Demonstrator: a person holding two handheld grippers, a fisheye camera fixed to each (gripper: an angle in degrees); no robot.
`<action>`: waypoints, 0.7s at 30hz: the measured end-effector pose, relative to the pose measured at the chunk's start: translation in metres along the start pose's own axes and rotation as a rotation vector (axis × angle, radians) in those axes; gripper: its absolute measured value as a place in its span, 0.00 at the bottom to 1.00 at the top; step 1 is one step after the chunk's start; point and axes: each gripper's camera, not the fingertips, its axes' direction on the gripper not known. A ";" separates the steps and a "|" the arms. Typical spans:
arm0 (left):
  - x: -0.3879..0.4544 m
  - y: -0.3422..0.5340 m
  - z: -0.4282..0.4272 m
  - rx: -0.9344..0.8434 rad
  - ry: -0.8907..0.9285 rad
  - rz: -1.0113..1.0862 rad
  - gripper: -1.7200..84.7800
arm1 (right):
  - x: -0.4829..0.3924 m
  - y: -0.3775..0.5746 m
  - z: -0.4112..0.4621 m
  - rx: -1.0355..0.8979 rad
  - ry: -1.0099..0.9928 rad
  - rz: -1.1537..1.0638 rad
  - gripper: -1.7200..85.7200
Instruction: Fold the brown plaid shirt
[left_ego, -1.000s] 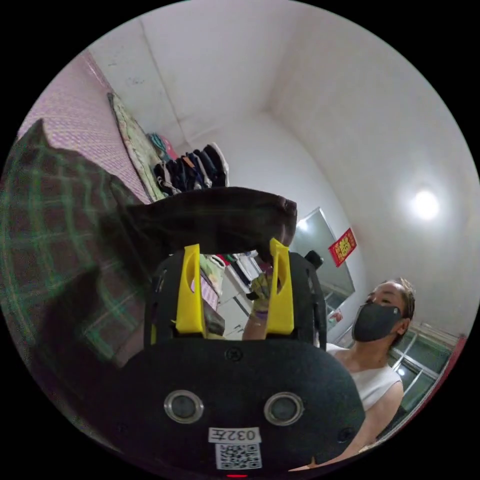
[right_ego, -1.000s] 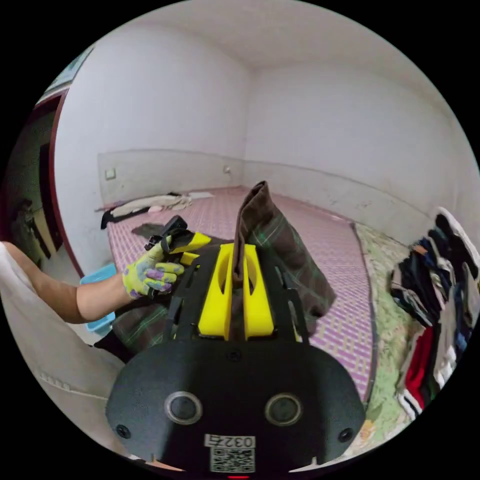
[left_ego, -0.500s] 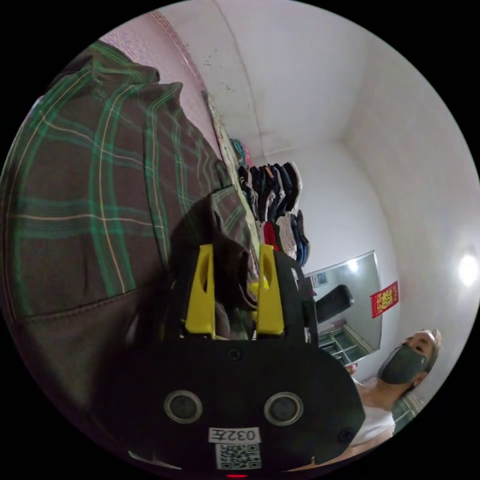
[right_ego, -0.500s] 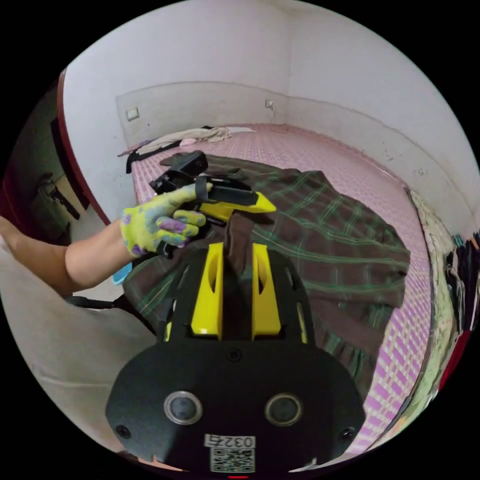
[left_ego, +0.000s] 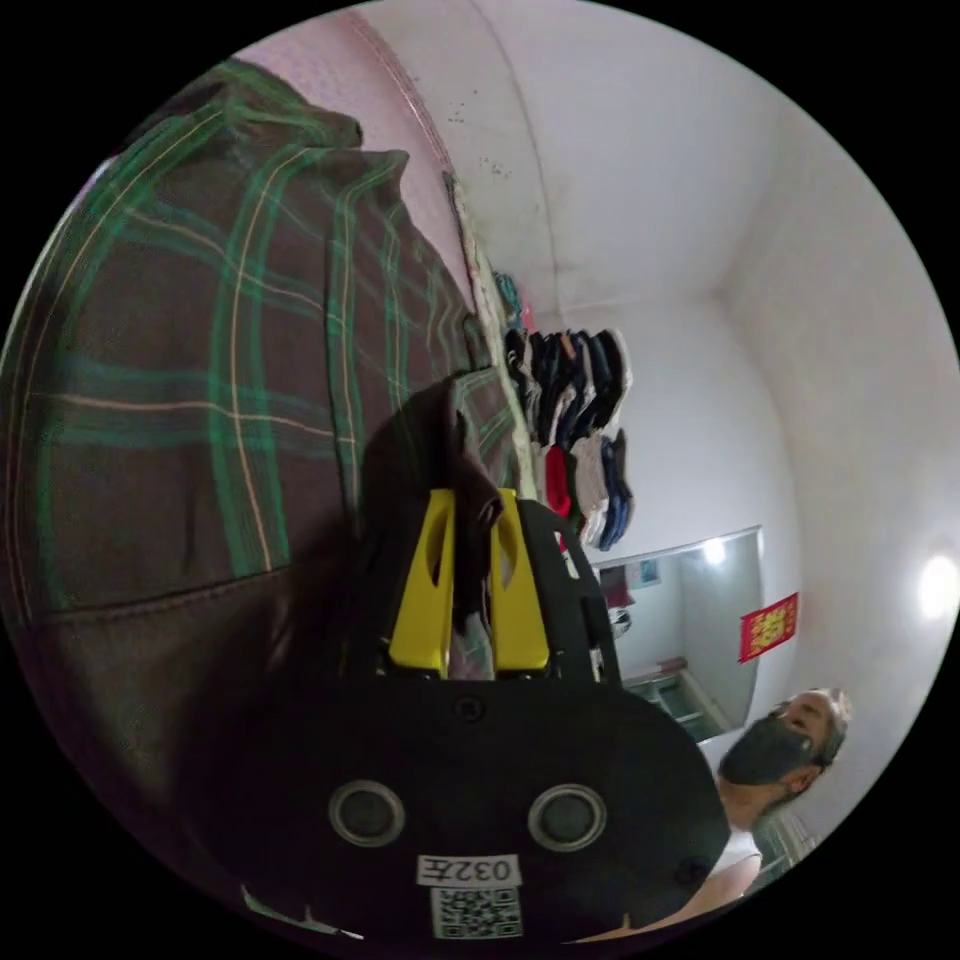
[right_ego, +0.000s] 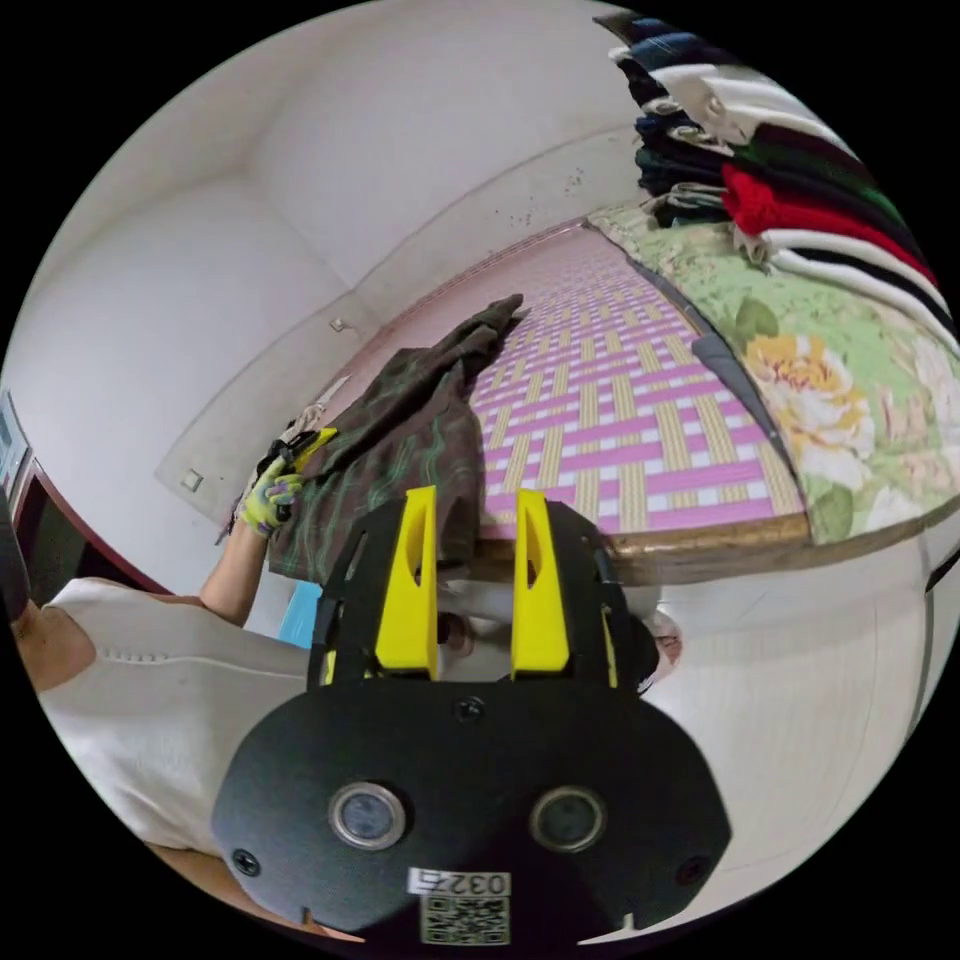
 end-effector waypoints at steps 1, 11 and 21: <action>0.003 0.000 -0.002 0.021 0.025 0.003 0.04 | -0.001 0.001 0.001 0.011 -0.004 -0.008 0.15; 0.181 -0.095 0.080 0.013 0.196 0.198 0.03 | -0.030 0.016 0.019 0.083 0.030 -0.057 0.02; 0.292 -0.174 0.098 0.101 0.387 0.188 0.03 | -0.160 0.020 0.014 0.170 0.331 -0.435 0.01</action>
